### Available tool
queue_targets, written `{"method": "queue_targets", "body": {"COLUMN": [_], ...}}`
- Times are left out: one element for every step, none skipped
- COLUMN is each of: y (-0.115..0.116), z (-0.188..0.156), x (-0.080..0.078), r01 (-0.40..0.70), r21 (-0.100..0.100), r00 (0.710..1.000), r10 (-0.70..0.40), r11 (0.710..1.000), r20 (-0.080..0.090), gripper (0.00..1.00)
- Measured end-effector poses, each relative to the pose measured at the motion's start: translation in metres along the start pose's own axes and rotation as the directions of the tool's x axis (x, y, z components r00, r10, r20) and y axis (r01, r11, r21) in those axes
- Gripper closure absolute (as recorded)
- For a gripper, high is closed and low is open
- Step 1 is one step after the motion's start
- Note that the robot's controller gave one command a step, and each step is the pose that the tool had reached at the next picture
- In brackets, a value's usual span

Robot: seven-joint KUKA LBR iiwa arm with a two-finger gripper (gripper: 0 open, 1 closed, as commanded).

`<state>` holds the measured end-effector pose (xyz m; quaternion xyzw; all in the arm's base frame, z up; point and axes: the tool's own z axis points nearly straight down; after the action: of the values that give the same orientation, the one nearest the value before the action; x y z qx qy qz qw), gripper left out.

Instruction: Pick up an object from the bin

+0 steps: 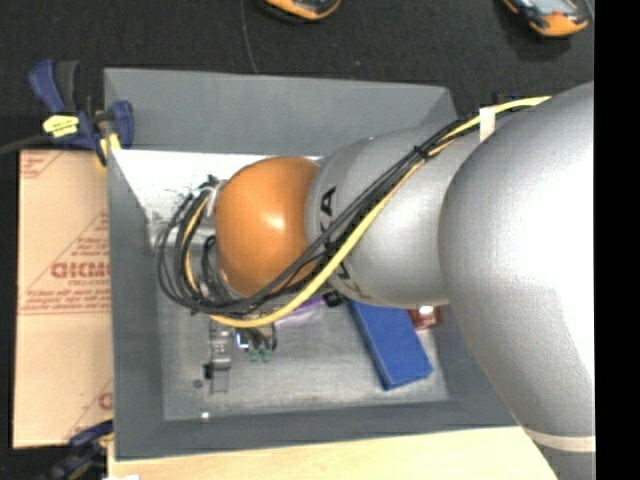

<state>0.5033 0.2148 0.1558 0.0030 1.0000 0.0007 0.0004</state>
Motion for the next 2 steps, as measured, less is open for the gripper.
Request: {"method": "queue_targets", "body": {"y": [0.000,-0.020], "z": [0.000,0.010], "x": [0.000,-0.035], "r01": [0.000,0.137], "r21": [0.000,-0.002], "r00": [1.000,0.991], "r10": [0.000,-0.137], "r11": [1.000,0.991], "r20": [0.000,0.003], "gripper": [0.00,0.00]}}
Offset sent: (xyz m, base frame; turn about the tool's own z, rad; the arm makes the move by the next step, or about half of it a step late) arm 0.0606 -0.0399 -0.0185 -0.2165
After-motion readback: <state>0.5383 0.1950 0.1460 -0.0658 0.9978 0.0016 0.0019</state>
